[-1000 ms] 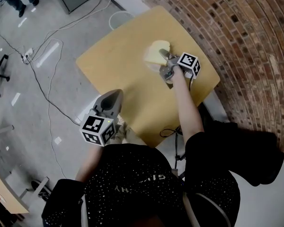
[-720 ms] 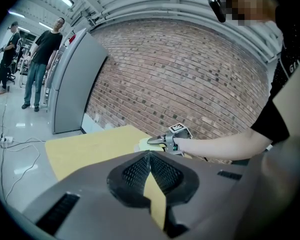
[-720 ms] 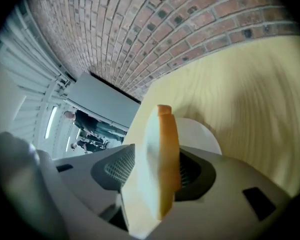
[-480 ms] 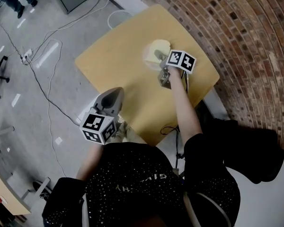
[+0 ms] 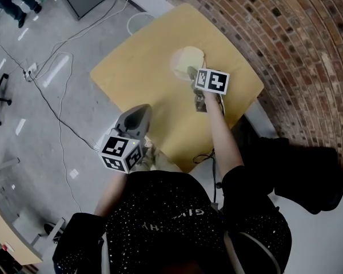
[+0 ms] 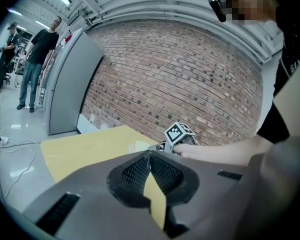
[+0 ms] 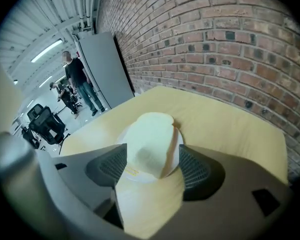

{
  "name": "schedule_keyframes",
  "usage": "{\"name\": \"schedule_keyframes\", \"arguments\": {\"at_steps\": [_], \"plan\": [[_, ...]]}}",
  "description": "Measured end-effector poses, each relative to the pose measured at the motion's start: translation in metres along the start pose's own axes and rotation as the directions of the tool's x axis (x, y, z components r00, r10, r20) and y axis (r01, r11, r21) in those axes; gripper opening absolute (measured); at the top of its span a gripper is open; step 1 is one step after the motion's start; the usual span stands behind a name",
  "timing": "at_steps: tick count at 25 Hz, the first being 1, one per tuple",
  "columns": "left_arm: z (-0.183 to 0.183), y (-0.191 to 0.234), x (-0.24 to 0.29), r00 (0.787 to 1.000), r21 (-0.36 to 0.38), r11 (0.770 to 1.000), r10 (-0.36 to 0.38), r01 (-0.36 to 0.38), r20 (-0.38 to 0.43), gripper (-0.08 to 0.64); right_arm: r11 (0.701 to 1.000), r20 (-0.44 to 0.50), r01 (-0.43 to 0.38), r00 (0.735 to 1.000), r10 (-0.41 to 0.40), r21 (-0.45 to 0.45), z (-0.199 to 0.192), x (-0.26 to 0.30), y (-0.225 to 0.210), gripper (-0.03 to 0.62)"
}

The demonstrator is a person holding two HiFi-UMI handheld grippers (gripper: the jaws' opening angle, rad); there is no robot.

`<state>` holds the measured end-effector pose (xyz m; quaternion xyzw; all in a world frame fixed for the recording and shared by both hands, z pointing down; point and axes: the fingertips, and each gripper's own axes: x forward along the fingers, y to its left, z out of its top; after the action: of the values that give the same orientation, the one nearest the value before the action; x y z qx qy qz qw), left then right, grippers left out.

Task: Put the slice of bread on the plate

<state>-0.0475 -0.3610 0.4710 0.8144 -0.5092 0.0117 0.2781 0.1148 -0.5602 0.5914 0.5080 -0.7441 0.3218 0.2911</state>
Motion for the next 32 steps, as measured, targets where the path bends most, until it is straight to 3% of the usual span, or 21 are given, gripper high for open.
{"name": "schedule_keyframes", "arguments": {"at_steps": [6,11,14,18,22,27,32], "plan": [[0.003,-0.01,-0.002,0.999,0.016,0.999,-0.032,0.032,0.008,0.009,0.999,0.153,0.011,0.988,-0.019,0.049,0.004,-0.051,0.0,0.308],[0.004,-0.029,0.001,0.997,0.042,0.996,-0.08,0.08,0.007,0.009,0.98,0.324,-0.178,0.935,0.141,0.087,0.006,-0.115,0.026,0.307],[0.005,-0.045,0.006,0.993,0.057,0.991,-0.117,0.117,-0.002,0.009,0.968,0.389,-0.232,0.904,0.18,0.091,0.003,-0.156,0.032,0.297],[0.007,-0.073,0.014,0.983,0.087,0.979,-0.184,0.185,-0.018,0.009,0.955,0.467,-0.263,0.867,0.173,0.135,-0.003,-0.207,0.03,0.224],[0.007,-0.1,0.022,0.966,0.115,0.959,-0.255,0.258,-0.041,0.009,0.951,0.524,-0.249,0.843,0.118,0.186,-0.018,-0.248,0.022,0.103],[0.0,-0.134,0.03,0.941,0.13,0.932,-0.331,0.337,-0.072,0.009,0.934,0.562,-0.279,0.82,0.111,0.222,-0.042,-0.284,0.018,0.051],[-0.008,-0.158,0.033,0.92,0.139,0.911,-0.377,0.389,-0.102,0.009,0.896,0.596,-0.378,0.784,0.175,0.234,-0.062,-0.306,0.031,0.014]]}}
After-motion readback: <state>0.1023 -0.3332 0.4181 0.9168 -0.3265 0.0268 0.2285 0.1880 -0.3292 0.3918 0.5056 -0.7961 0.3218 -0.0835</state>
